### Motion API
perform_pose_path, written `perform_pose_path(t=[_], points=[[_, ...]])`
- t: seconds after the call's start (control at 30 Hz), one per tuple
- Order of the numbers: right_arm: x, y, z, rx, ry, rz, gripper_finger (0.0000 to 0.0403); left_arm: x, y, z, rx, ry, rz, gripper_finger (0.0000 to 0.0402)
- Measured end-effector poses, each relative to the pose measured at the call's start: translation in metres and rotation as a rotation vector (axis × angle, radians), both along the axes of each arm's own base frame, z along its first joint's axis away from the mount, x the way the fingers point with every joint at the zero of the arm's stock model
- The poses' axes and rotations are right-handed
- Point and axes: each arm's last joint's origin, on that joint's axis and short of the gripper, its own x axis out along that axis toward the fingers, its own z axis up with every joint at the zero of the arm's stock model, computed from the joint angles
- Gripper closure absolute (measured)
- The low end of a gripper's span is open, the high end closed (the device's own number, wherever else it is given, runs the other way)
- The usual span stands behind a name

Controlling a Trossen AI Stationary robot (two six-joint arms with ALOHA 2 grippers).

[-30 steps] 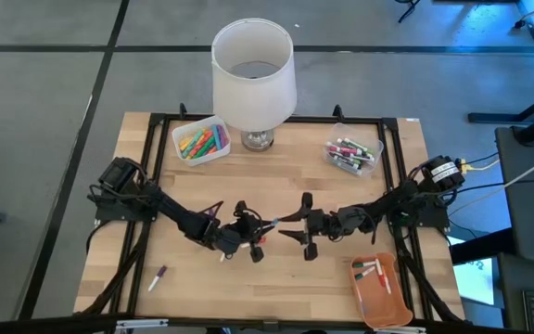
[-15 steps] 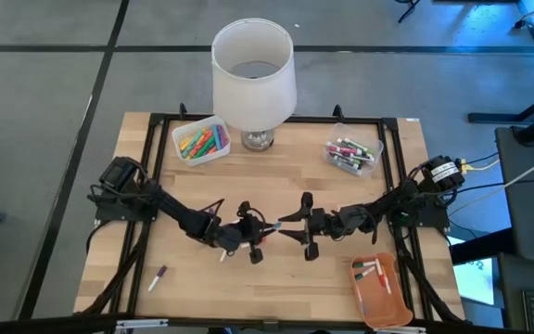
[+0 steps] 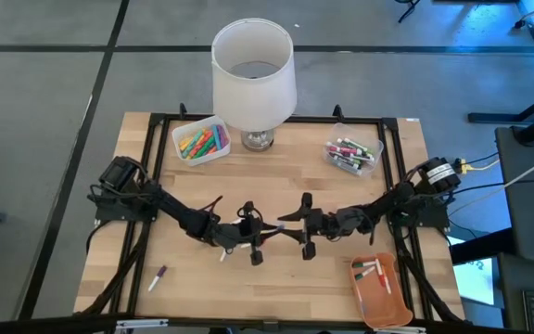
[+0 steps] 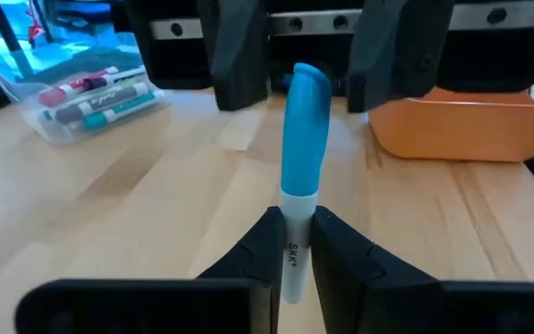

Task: Pick & Place Markers
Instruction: Put the light blue mini marker into the orange bin

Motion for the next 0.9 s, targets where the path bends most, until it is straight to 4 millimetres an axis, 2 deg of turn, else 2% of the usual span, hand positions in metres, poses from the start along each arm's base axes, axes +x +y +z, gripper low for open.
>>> perform_pose_path(t=[0.47,0.6,0.77,0.9], points=[[-0.0002,0.0002,-0.0041,0.003,0.042,-0.024,0.0253,0.0013,-0.0003,0.0045,0.002,-0.042,-0.010,0.0361],[-0.0002,0.0004,-0.0050,0.013,0.050,-0.019,0.0286,0.0014,-0.0006,0.0048,0.001,-0.044,-0.019,0.0363],[-0.0002,0.0007,-0.0054,-0.007,0.055,-0.010,0.0358,0.0013,-0.0005,0.0046,-0.002,-0.043,-0.016,0.0350],[-0.0001,0.0006,-0.0064,-0.016,0.067,-0.012,0.0358,0.0014,-0.0004,0.0039,0.002,-0.039,-0.019,0.0343]])
